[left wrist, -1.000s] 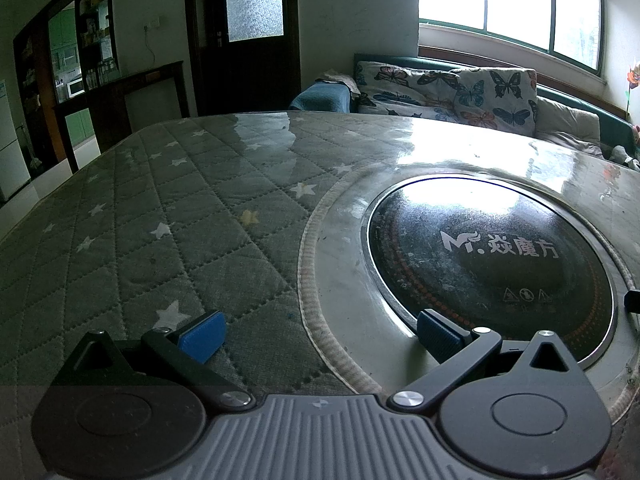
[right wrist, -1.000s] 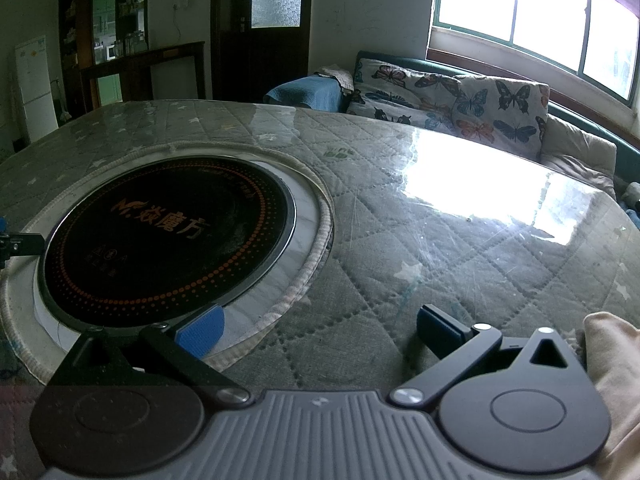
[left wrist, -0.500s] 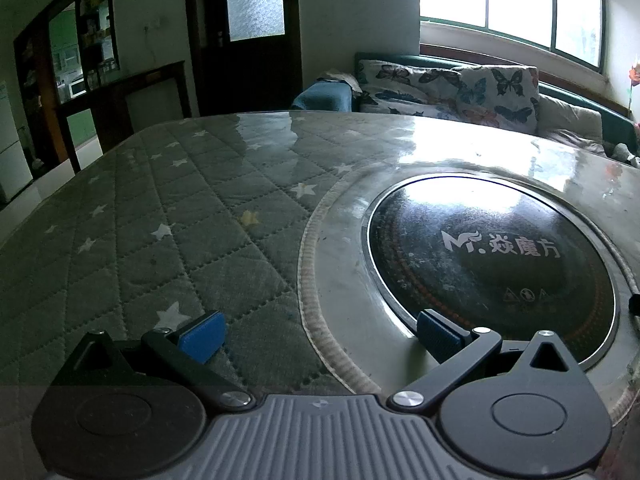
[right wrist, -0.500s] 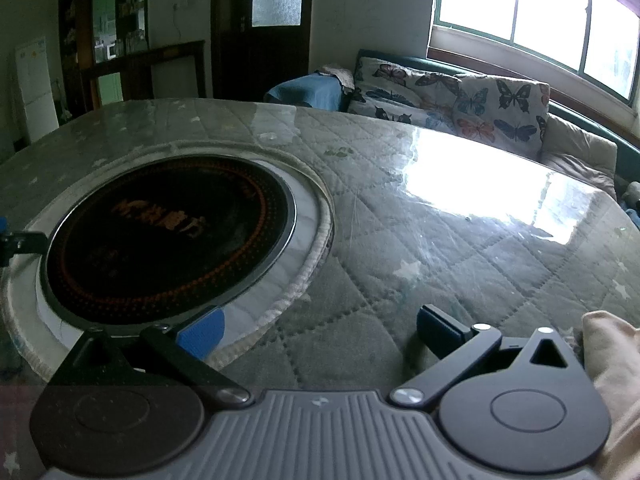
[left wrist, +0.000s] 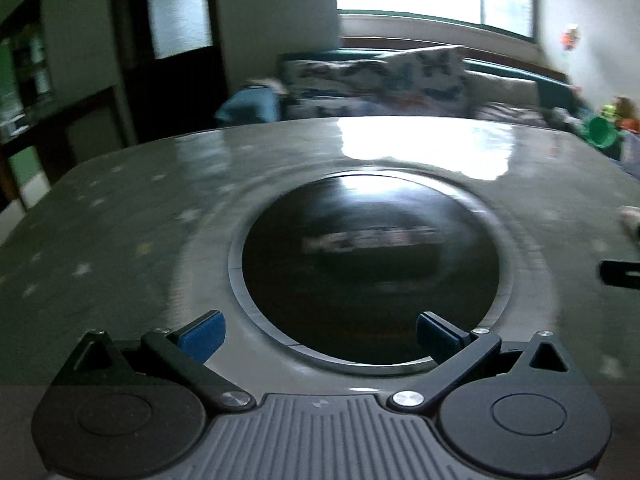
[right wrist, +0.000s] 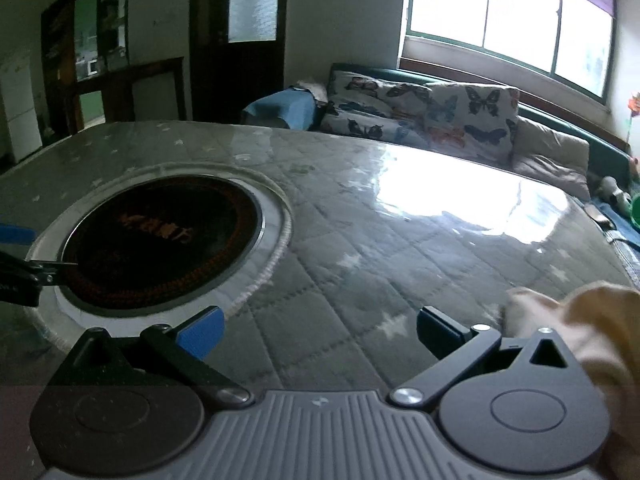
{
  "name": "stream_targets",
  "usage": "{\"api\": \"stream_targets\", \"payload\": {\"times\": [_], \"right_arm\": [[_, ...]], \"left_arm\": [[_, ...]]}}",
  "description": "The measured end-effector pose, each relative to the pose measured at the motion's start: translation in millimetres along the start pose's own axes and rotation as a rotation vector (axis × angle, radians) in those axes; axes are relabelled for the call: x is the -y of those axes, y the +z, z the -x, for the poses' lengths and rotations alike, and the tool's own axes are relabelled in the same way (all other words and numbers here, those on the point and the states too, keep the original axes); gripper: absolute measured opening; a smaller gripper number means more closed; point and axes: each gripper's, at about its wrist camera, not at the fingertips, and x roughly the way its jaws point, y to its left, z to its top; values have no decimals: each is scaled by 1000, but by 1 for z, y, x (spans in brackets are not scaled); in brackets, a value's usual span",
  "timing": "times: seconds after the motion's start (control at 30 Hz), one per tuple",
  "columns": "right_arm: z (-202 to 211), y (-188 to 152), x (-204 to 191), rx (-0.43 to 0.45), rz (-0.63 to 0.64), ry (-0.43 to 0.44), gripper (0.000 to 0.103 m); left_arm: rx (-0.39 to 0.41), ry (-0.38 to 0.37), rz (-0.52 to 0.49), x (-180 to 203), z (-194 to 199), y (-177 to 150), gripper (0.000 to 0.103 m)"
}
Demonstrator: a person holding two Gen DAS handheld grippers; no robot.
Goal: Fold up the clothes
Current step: 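Move both tools toward the crumpled cream sweatshirt on the mattress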
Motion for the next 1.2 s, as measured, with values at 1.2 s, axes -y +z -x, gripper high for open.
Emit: {"api": "stream_targets", "payload": {"times": [1.2], "right_arm": [[146, -98, 40, 3, -165, -295, 103]], "left_arm": [[36, -469, -318, 160, 77, 21, 103]]}}
